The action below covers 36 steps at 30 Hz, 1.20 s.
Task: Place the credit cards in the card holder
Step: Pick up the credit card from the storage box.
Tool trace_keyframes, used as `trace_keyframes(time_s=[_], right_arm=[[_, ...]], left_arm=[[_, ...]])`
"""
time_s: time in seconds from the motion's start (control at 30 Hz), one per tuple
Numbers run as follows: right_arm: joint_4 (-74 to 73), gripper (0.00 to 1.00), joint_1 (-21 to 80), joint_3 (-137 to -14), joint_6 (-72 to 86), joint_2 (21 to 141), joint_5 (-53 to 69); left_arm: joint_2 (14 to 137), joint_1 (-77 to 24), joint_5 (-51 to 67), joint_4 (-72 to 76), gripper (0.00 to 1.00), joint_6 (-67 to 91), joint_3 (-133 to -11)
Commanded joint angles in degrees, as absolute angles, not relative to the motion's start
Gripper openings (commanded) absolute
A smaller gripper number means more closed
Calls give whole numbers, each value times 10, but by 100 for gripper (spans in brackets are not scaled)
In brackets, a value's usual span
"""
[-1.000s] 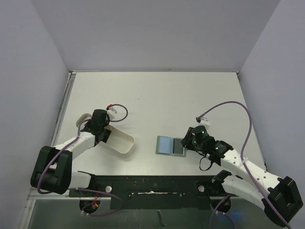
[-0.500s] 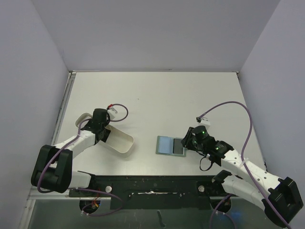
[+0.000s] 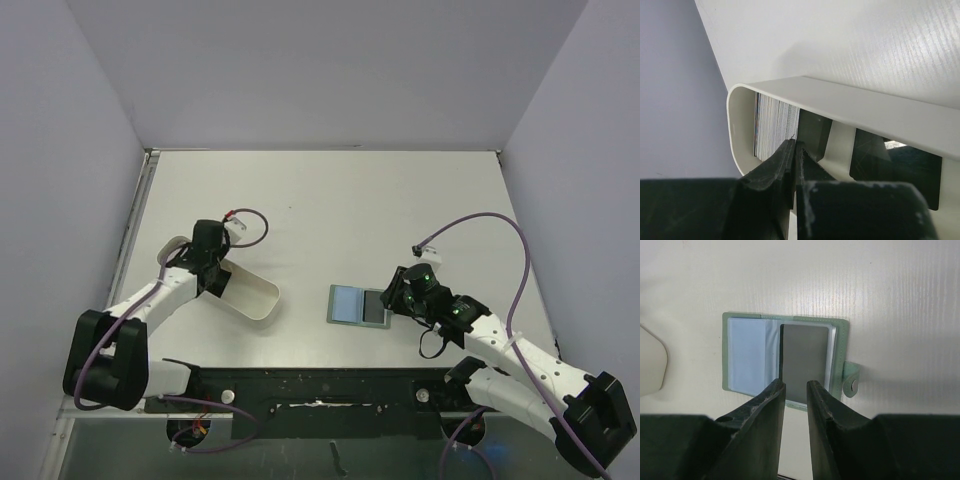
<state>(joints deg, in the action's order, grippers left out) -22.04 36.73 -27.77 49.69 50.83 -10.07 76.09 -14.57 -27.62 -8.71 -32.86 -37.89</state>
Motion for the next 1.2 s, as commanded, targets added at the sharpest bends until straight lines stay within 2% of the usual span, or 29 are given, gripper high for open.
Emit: trace_keyframes(time_s=[0.0, 0.43, 0.73, 0.9, 1.17], right_arm=[[-214, 26, 364, -287, 494, 498, -109], [-233, 26, 364, -298, 499, 487, -105], [-245, 27, 367, -313, 506, 438, -92], [-216, 28, 367, -314, 516, 405, -72], [-144, 29, 369, -297, 519, 376, -23]], left_arm=[[727, -143, -252, -115, 0, -292, -429], [726, -144, -250, -279, 0, -166, -528], [629, -150, -178, -304, 0, -79, -569], [557, -149, -94, -275, 0, 19, -571], [533, -150, 130, -209, 0, 182, -562]])
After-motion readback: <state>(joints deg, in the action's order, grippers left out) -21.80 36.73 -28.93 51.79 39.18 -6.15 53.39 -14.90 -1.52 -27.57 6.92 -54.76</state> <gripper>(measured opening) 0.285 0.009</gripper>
